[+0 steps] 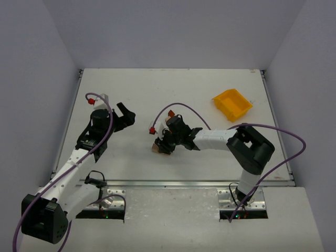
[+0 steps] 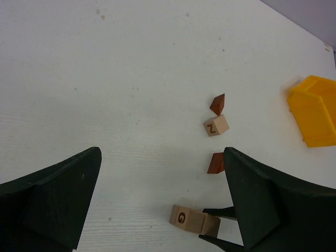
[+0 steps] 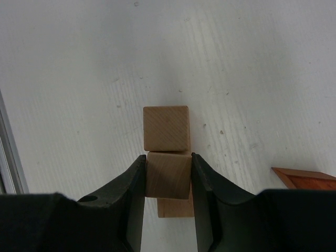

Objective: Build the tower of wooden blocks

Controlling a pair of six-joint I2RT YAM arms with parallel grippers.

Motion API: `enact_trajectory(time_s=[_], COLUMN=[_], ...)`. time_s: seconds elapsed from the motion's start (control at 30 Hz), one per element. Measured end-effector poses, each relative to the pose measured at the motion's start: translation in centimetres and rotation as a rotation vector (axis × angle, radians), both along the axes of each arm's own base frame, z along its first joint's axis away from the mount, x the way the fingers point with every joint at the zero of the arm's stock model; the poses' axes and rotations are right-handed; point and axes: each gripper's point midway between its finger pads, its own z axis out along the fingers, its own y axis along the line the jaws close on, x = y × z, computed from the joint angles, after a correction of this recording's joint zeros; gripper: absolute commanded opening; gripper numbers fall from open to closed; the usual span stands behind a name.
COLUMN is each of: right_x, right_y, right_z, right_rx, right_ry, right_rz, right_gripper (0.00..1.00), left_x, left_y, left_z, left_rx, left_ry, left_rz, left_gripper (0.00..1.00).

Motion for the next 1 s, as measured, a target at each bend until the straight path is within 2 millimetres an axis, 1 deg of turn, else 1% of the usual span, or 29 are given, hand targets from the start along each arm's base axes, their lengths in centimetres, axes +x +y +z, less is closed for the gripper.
enact_trajectory(time_s=[0.23, 0.27, 0.33, 0.7, 0.83, 0.87, 1.0], right_x=[0.04, 0.04, 0.04, 0.09, 0.12, 0.12, 0.05], right_y=[0.03, 0.03, 0.04, 0.00, -0.04, -0.06, -0.17], right_z=[-0.01, -0.01, -0.01, -0.03, -0.05, -0.07, -0.17], right_rx=[0.001, 0.001, 0.001, -0.001, -0.002, -0.004, -0.009], right_ry=[-0.001, -0.001, -0.001, -0.002, -0.004, -0.003, 0.000], right_rz=[0.000, 0.000, -0.001, -0.004, -0.005, -0.006, -0.007], right_gripper=[0.40, 0.41, 0.47, 0.54, 0.62, 0.63, 0.76], left_x=[0.00, 0.00, 0.00, 0.00, 0.00, 0.00, 0.00], left_y=[0.00, 0.00, 0.01, 0.01, 0.01, 0.01, 0.02], left_z=[-0.01, -0.02, -0.02, -0.02, -0.02, -0.02, -0.03], left_rx=[0.001, 0.002, 0.003, 0.003, 0.004, 0.004, 0.006], left_ry=[0.000, 0.000, 0.000, 0.000, 0.000, 0.000, 0.000], left_rz=[-0.001, -0.001, -0.002, -0.002, -0.002, -0.002, -0.003], left_gripper=[1.00, 1.00, 1.00, 1.00, 1.00, 1.00, 1.00])
